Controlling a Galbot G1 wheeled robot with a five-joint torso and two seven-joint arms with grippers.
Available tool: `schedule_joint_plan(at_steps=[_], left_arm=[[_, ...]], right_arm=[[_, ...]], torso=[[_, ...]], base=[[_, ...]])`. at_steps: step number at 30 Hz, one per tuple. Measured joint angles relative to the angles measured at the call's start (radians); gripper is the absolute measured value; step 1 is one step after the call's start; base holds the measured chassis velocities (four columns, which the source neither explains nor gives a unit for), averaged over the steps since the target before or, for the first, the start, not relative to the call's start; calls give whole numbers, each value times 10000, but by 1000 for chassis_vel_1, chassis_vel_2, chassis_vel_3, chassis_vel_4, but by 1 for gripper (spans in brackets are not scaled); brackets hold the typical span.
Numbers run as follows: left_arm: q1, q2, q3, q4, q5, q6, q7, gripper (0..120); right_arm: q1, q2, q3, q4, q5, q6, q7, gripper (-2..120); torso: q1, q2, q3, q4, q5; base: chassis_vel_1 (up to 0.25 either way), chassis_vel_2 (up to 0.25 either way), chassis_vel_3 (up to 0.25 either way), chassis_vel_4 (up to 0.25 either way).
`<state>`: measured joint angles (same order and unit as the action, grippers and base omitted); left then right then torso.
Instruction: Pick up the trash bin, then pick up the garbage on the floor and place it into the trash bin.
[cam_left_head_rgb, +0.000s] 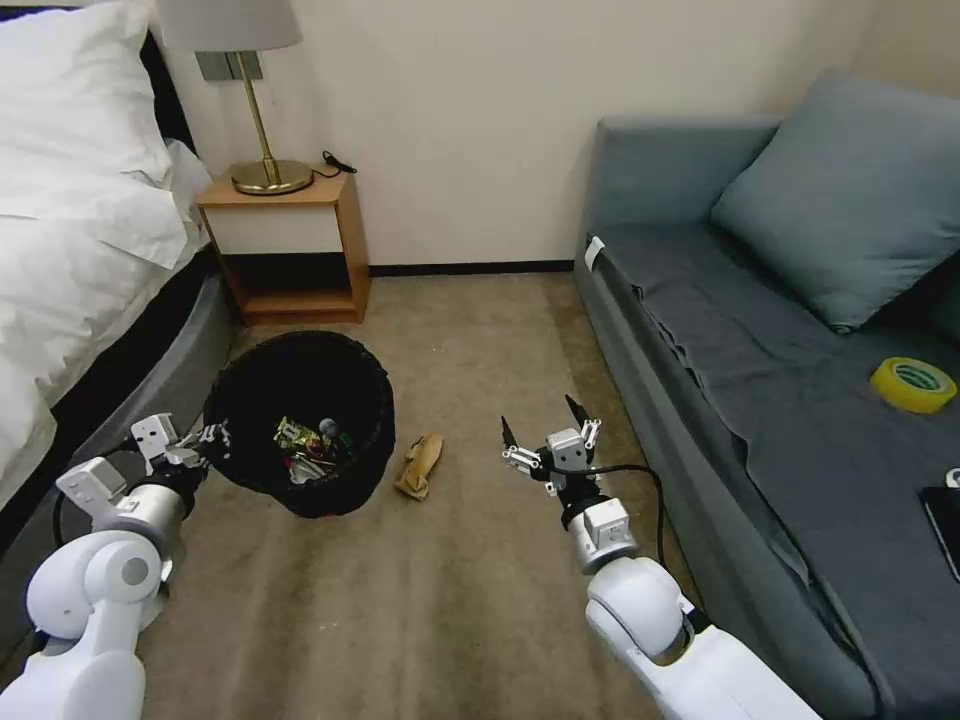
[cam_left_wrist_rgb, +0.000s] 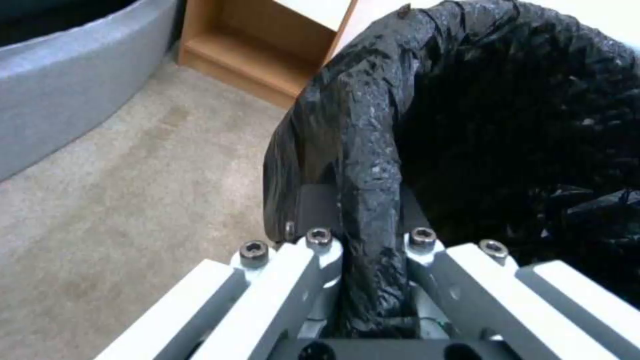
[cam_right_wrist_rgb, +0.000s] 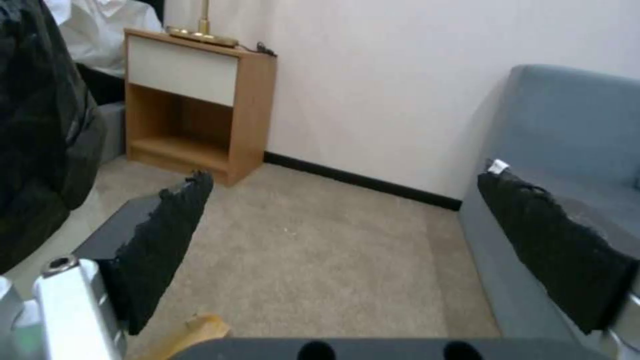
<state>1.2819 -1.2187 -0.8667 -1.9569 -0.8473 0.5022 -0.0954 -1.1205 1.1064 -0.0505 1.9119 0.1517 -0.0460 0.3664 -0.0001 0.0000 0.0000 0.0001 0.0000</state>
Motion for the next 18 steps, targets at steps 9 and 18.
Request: schedule_joint_plan(at_steps=[9,18], left_arm=[[7,-37,-2,15,3,0,-12,4],[-104,-3,-8,61,-34,2,-56,4]], right_arm=[[-104,76,17,-38,-27,100,-25,100],[68,219,-155,-174,31,99,-68,100]], torso=[[0,-1,1,0,0],[0,0,0,0,0]], base=[[-120,119,130,-128],[-105,98,101,-99]])
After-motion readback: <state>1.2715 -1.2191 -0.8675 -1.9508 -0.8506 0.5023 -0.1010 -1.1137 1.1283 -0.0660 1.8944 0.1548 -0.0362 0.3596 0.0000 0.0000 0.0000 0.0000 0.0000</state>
